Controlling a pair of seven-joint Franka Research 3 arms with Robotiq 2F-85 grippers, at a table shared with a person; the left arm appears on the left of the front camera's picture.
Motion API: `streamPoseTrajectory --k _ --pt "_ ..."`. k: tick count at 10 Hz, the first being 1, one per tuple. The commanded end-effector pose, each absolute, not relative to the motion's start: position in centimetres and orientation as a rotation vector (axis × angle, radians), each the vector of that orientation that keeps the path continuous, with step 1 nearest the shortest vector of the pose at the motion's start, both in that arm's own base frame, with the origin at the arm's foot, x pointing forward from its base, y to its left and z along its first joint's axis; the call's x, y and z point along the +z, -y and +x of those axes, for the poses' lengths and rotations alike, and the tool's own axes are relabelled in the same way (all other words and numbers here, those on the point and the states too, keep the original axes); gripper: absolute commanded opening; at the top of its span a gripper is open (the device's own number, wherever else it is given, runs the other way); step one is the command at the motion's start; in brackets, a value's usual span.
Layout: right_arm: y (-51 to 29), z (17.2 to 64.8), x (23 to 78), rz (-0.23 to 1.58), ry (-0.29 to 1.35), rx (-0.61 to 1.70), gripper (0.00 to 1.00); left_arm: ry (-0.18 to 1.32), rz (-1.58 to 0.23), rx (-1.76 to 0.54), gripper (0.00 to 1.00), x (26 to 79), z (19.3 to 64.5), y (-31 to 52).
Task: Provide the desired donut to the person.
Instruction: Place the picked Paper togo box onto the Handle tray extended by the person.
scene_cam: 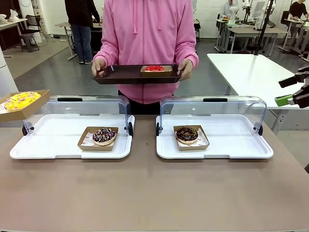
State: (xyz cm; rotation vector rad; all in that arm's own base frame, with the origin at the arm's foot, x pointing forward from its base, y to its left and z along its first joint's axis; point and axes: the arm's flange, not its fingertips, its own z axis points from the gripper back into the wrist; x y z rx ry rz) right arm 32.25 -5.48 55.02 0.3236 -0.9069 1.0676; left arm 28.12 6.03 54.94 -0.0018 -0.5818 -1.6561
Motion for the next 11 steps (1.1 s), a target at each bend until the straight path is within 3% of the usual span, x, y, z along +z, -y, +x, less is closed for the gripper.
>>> streamPoseTrajectory --k 1,11 --pt "5.48 32.31 54.92 0.333 0.909 1.065 1.00 0.562 0.000 -1.646 0.00 54.82 27.95 -6.09" --pt "5.48 32.31 54.92 0.333 0.909 1.065 1.00 0.562 0.000 -1.646 0.00 54.82 27.95 -6.09"
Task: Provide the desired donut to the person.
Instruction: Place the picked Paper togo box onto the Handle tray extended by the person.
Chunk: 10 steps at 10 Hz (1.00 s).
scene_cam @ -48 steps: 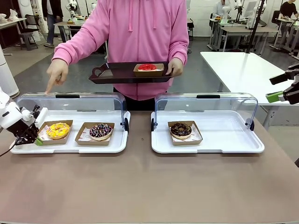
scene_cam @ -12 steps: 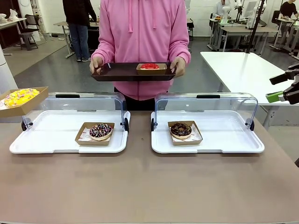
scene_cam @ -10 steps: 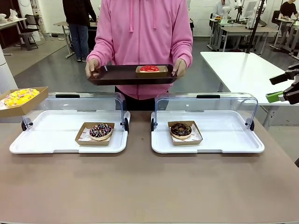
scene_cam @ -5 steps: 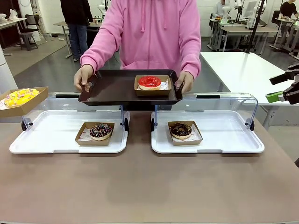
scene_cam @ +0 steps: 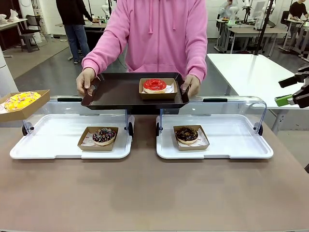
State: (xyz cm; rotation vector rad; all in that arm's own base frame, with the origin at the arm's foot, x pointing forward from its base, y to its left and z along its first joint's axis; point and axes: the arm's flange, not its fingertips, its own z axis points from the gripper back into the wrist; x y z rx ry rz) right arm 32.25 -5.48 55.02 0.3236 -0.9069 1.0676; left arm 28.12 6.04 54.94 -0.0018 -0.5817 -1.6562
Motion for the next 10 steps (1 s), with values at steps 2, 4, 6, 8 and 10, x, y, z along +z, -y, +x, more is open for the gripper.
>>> streamPoseTrajectory --k 2,4,6,8,10 --pt "5.5 32.3 54.9 0.333 0.909 1.065 1.00 0.562 0.000 -1.646 0.00 54.8 27.9 -6.1" --pt "5.5 32.3 54.9 0.333 0.909 1.065 1.00 0.562 0.000 -1.646 0.00 54.8 27.9 -6.1" --pt "5.5 32.3 54.9 0.333 0.909 1.065 1.00 0.582 -0.002 -1.656 0.01 54.9 28.1 -6.0" --pt "5.5 32.3 54.9 0.333 0.909 1.065 1.00 0.504 0.084 -1.554 0.01 57.7 29.8 -0.3" --pt "5.5 32.3 54.9 0.333 0.909 1.065 1.00 0.439 0.130 -1.549 0.01 60.1 32.3 4.9"
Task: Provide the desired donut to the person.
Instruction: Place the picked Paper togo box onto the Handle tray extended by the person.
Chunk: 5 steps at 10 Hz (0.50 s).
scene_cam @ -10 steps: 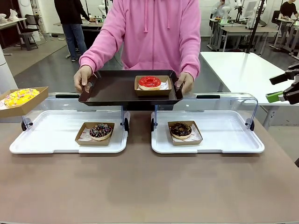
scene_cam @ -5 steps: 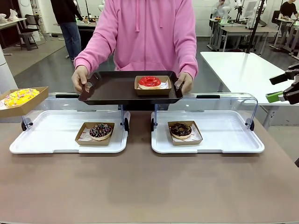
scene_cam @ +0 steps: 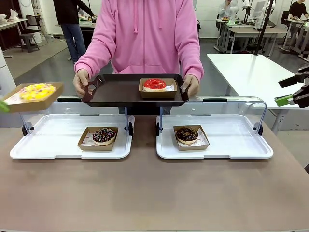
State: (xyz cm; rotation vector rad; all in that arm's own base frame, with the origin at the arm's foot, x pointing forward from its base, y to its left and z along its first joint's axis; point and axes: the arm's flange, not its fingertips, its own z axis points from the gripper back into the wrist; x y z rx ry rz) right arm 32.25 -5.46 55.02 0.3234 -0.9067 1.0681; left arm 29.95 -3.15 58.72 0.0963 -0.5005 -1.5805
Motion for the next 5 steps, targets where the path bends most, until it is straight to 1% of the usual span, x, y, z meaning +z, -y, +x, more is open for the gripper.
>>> streamPoseTrajectory --k 1,2,4,5 --pt "5.5 32.3 54.9 0.333 0.909 1.065 1.00 0.438 0.171 -1.529 0.01 60.9 33.6 7.4" --pt "5.5 32.3 54.9 0.333 0.909 1.065 1.00 0.430 0.155 -1.549 0.01 61.4 35.2 9.9" --pt "5.5 32.3 54.9 0.333 0.909 1.065 1.00 0.394 0.228 -1.550 0.01 60.7 39.6 15.3" --pt "5.5 32.3 54.9 0.333 0.909 1.065 1.00 0.398 0.221 -1.610 0.01 60.1 41.9 17.0"
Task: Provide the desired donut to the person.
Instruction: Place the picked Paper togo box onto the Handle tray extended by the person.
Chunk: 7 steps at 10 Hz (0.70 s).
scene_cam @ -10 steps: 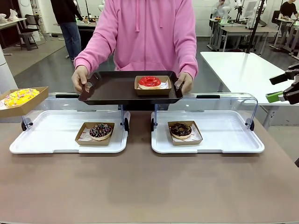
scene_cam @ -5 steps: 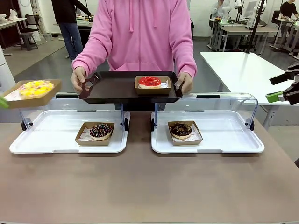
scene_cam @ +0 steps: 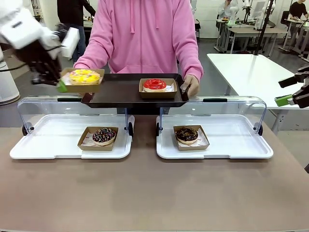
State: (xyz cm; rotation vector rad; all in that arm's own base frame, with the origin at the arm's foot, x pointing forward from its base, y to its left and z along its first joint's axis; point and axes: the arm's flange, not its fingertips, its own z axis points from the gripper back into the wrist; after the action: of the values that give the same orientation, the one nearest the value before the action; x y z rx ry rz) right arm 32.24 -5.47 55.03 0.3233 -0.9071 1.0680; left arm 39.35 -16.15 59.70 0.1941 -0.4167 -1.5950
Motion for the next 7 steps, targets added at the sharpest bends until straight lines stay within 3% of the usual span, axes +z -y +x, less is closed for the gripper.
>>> streamPoseTrajectory --k 1,7 --pt "5.5 32.3 54.9 0.333 0.909 1.065 1.00 0.390 0.236 -1.632 0.01 59.4 43.6 18.3" --pt "5.5 32.3 54.9 0.333 0.909 1.065 1.00 0.392 0.170 -1.658 0.01 55.8 49.7 22.1"
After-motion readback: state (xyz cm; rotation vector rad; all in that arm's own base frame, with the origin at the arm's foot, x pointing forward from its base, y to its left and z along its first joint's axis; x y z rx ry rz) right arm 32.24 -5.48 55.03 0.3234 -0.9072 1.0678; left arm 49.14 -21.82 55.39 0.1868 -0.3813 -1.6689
